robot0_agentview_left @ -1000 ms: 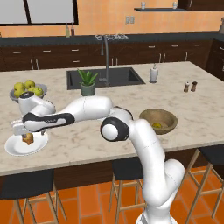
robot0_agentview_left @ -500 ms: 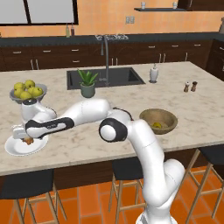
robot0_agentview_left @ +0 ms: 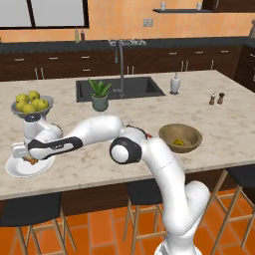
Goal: Pick the chicken drumstick and lemon from their plates and place them in the bowl. Then put the bowl in the fridge.
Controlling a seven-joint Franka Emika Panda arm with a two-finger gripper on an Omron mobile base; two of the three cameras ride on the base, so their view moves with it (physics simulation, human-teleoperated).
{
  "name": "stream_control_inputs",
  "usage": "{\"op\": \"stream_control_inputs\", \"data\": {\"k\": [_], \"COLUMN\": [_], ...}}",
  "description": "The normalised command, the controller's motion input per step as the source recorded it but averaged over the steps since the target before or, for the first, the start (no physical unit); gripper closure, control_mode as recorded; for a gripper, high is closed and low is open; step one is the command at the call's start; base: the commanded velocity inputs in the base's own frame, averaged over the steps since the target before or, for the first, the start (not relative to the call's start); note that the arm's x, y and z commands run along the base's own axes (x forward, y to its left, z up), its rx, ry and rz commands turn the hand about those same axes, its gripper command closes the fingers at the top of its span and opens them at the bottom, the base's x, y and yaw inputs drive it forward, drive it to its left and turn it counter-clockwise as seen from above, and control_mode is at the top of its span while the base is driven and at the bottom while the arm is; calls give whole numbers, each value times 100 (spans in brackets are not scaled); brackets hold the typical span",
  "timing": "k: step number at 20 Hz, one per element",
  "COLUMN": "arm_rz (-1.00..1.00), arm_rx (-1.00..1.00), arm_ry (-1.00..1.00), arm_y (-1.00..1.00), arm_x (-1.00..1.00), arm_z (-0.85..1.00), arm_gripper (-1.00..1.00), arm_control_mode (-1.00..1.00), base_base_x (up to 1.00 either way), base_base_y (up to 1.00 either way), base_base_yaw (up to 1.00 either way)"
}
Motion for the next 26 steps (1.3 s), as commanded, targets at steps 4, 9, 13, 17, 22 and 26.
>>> {"op": "stream_control_inputs", "data": {"k": [4, 9, 13, 17, 22, 26], "arm_rz": [0, 0, 0, 0, 0, 0], "arm_rx": [0, 0, 0, 0, 1, 15], "arm_ry": [-1, -3, -1, -4, -7, -1], "arm_y": [7, 0, 0, -2, -31, -100], "arm_x": [4, 0, 2, 8, -5, -23], "arm_z": [-8, -25, -26, -10, 15, 52], "arm_gripper": [-100, -100, 100, 100, 100, 100], "arm_control_mode": [-100, -100, -100, -100, -100, -100], "base_base_x": [0, 0, 0, 0, 0, 0], "base_base_y": [0, 0, 0, 0, 0, 0], "base_base_yaw": [0, 0, 0, 0, 0, 0]}}
